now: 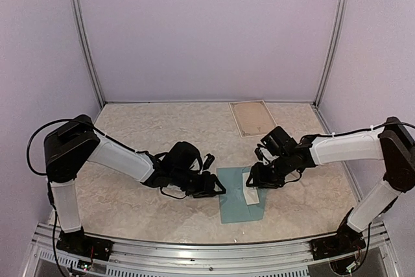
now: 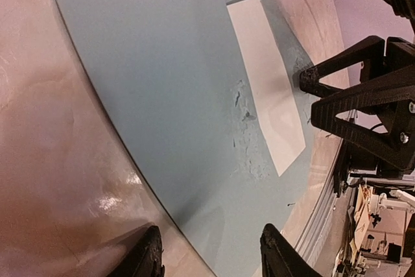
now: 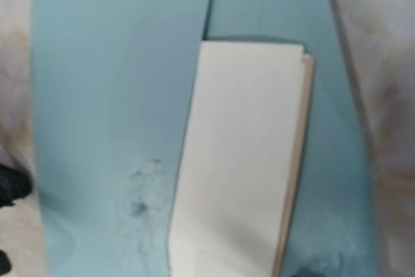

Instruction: Place the letter into the envelope and seal it

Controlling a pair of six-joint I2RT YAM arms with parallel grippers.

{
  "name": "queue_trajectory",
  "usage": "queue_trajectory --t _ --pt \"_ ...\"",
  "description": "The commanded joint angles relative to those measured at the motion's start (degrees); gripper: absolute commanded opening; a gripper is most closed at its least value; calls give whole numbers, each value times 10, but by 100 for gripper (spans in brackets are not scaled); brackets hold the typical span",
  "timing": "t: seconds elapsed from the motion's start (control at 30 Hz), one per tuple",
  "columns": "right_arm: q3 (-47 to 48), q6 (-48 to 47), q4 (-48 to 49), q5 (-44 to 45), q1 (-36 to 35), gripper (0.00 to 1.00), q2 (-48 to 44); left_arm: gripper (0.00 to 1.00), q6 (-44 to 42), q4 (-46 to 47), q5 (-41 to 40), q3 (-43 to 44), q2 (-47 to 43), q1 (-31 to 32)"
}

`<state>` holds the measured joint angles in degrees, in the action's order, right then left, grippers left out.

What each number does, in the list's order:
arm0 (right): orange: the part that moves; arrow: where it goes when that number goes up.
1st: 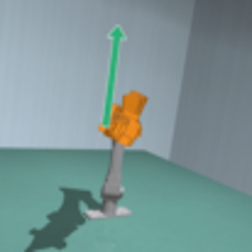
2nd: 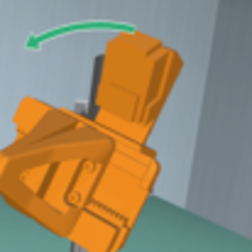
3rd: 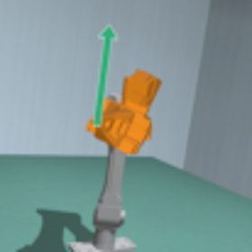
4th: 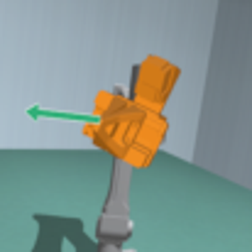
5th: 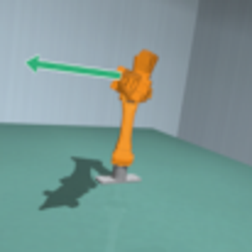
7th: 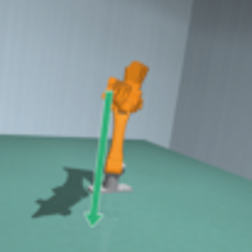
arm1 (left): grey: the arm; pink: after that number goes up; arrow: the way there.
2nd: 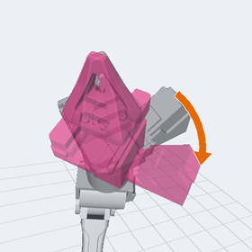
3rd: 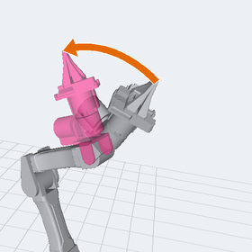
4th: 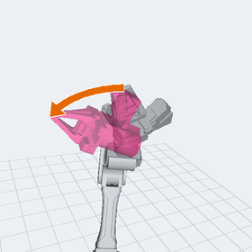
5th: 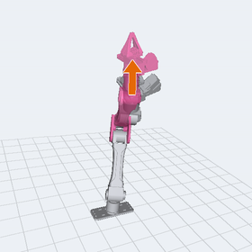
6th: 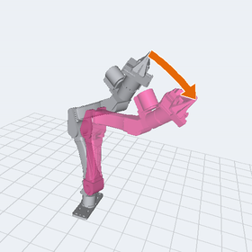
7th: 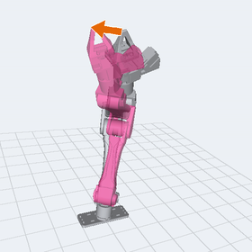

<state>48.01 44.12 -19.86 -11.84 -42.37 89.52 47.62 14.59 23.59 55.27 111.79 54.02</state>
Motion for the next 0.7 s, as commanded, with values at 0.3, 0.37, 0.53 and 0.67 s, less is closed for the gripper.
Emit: queue_trajectory --t 0.3,0.37,0.53,0.67 --pt "28 -1 -6 20 -27 50 61 41 -34 -59 -34 31 51 -8" --pt "36 0 -6 19 -33 50 69 40 -34 -61 -33 31 56 -8" --pt "51 3 -2 15 -44 50 82 38 -34 -62 -34 26 60 -7" --pt "60 3 3 9 -50 50 91 38 -34 -62 -34 25 59 -7"
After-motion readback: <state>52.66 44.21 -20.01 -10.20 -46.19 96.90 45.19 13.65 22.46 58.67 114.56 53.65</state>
